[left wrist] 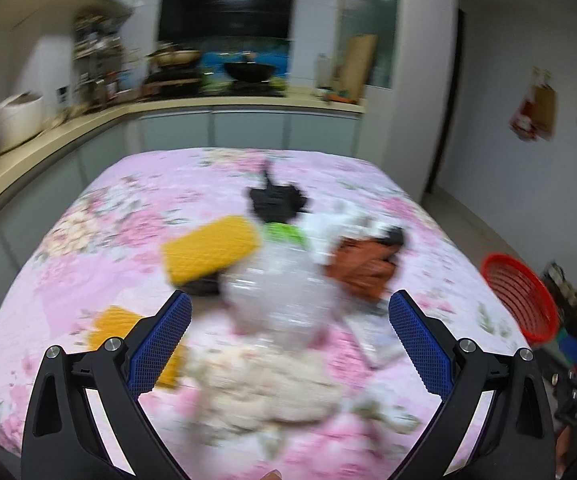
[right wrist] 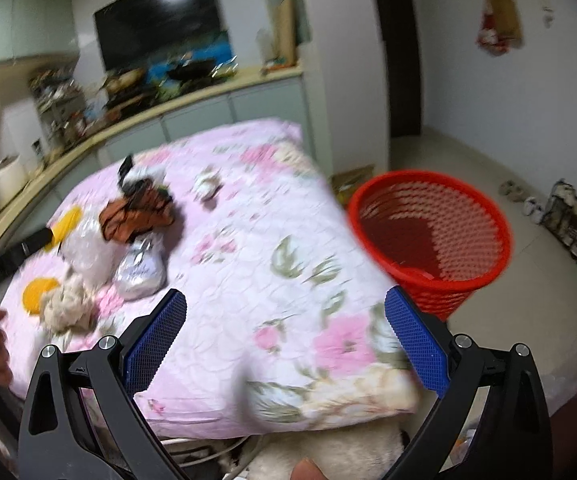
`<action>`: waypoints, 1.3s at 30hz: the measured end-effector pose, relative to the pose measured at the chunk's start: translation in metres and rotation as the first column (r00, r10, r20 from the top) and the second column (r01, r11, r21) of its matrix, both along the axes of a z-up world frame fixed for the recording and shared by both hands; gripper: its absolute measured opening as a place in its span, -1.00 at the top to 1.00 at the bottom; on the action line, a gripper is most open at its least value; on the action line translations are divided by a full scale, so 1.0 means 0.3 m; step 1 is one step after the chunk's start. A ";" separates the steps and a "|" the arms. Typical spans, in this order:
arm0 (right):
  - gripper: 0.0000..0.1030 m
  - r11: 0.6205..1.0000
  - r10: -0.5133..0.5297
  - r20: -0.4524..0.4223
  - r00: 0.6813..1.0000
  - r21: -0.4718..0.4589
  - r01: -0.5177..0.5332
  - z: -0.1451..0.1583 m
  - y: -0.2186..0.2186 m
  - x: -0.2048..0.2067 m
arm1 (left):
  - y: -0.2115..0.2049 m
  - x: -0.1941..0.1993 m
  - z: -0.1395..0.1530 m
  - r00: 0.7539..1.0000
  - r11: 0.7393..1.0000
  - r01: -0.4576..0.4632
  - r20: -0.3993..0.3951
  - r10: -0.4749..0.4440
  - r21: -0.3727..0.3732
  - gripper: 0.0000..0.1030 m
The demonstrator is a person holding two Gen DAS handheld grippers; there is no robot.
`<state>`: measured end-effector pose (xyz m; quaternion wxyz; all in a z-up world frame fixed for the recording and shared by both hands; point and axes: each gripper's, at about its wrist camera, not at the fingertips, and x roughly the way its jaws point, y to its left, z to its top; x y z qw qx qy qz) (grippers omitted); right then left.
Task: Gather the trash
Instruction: 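Grasp the yellow foam net with the left tool while the right tool grasps the white Watsons packet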
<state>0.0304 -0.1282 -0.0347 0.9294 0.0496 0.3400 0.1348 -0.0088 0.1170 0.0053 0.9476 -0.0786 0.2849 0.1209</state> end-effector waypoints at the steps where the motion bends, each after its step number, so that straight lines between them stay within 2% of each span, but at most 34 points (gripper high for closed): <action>1: -0.87 0.999 0.027 -0.017 0.999 -0.017 -0.028 -0.018 0.023 0.019 | 0.032 0.001 -0.003 1.000 1.000 -0.025 -0.006 0.025 -0.004 -0.86; 8: -0.87 0.994 0.067 -0.073 0.995 -0.084 -0.073 -0.090 0.084 0.089 | 0.226 -0.001 -0.061 0.980 0.982 -0.186 -0.076 0.183 -0.027 -0.86; 13: -0.87 0.990 0.089 -0.146 0.985 -0.098 -0.104 -0.146 0.106 0.118 | 0.316 0.009 -0.124 0.962 0.969 -0.243 -0.135 0.236 -0.038 -0.85; 15: -0.87 0.985 0.090 -0.125 0.988 -0.134 -0.106 -0.158 0.119 0.112 | 0.344 0.013 -0.157 0.954 0.964 -0.261 -0.165 0.251 -0.042 -0.86; 23: -0.87 0.980 0.084 -0.147 0.986 -0.166 -0.109 -0.161 0.130 0.120 | 0.383 0.025 -0.240 0.938 0.956 -0.280 -0.236 0.252 -0.090 -0.86; 27: -0.87 0.977 0.099 -0.161 0.982 -0.171 -0.127 -0.154 0.136 0.129 | 0.384 0.034 -0.256 0.933 0.956 -0.279 -0.260 0.249 -0.086 -0.85; 31: -0.87 0.974 0.153 -0.148 0.977 -0.141 -0.175 -0.132 0.159 0.128 | 0.367 0.050 -0.267 0.921 0.958 -0.283 -0.290 0.261 -0.035 -0.85; 34: -0.87 0.970 0.192 -0.115 0.975 -0.129 -0.207 -0.100 0.196 0.123 | 0.366 0.055 -0.267 0.917 0.960 -0.278 -0.306 0.257 -0.025 -0.85; 39: -0.87 0.952 0.269 -0.076 0.960 -0.129 -0.277 -0.061 0.304 0.148 | 0.371 0.043 -0.261 0.928 0.963 -0.267 -0.280 0.245 -0.042 -0.81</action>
